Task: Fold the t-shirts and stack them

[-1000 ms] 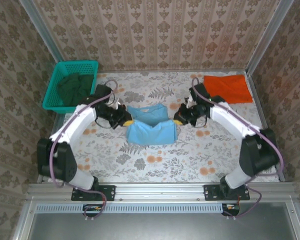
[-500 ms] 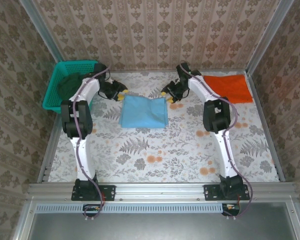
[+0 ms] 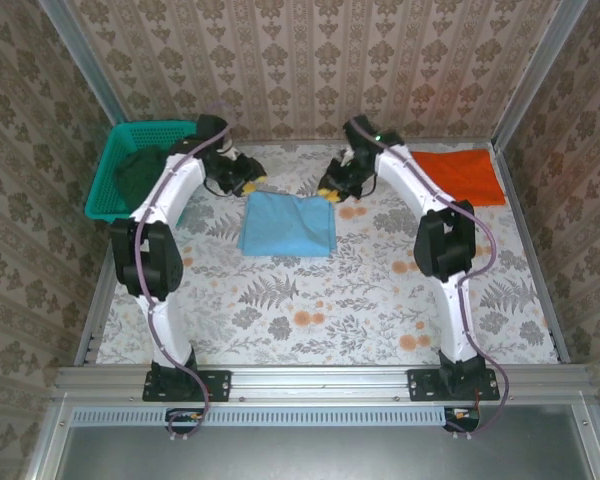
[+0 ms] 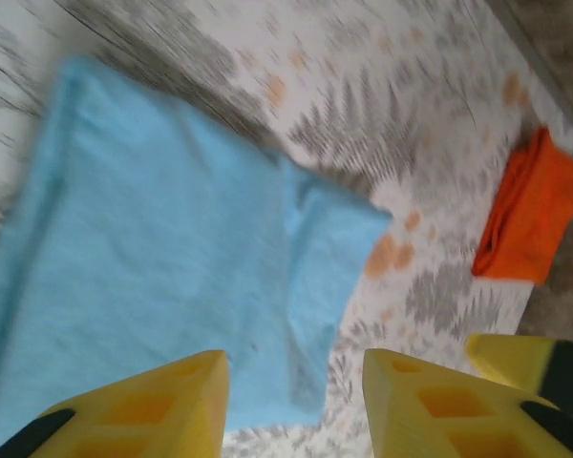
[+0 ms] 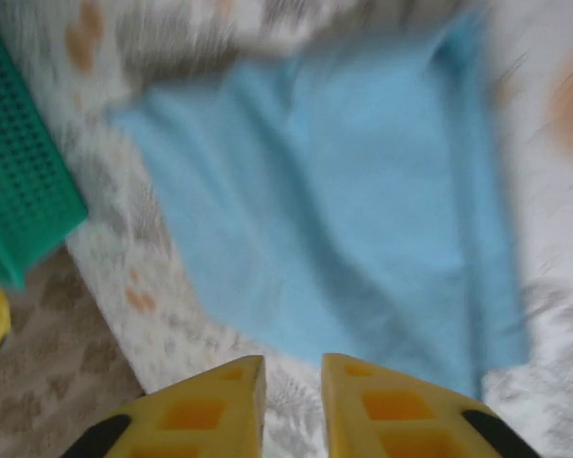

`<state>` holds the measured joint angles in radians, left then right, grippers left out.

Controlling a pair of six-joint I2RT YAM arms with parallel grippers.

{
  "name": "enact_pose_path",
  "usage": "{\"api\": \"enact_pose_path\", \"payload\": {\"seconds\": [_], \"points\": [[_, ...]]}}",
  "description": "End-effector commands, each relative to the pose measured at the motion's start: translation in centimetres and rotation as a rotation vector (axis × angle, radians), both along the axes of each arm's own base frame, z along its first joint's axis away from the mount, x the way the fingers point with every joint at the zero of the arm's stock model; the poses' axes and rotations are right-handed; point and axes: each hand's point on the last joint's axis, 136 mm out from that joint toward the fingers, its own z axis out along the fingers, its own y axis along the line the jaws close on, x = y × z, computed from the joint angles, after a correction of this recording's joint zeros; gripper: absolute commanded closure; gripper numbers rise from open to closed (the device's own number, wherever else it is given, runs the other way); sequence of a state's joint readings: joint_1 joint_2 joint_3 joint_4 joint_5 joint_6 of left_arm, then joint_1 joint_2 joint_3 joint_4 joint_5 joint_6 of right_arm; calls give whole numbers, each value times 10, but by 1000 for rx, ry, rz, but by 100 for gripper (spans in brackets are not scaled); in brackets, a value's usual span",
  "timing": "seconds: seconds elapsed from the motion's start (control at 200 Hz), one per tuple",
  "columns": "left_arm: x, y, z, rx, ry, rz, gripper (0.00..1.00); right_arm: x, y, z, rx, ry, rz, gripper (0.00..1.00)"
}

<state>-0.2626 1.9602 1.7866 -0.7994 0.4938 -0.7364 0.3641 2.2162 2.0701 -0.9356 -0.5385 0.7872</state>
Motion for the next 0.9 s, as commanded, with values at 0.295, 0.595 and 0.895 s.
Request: {"api": "enact_pose_path", "payload": {"seconds": [0.295, 0.595, 0.895], "points": [[-84, 25, -157, 334, 252, -195, 67, -66, 17, -124, -72, 155, 45, 85], [-132, 67, -191, 470, 335, -182, 68, -90, -29, -168, -149, 212, 2, 83], [-173, 63, -168, 354, 326, -151, 65, -123, -35, -154, -91, 121, 6, 63]]}}
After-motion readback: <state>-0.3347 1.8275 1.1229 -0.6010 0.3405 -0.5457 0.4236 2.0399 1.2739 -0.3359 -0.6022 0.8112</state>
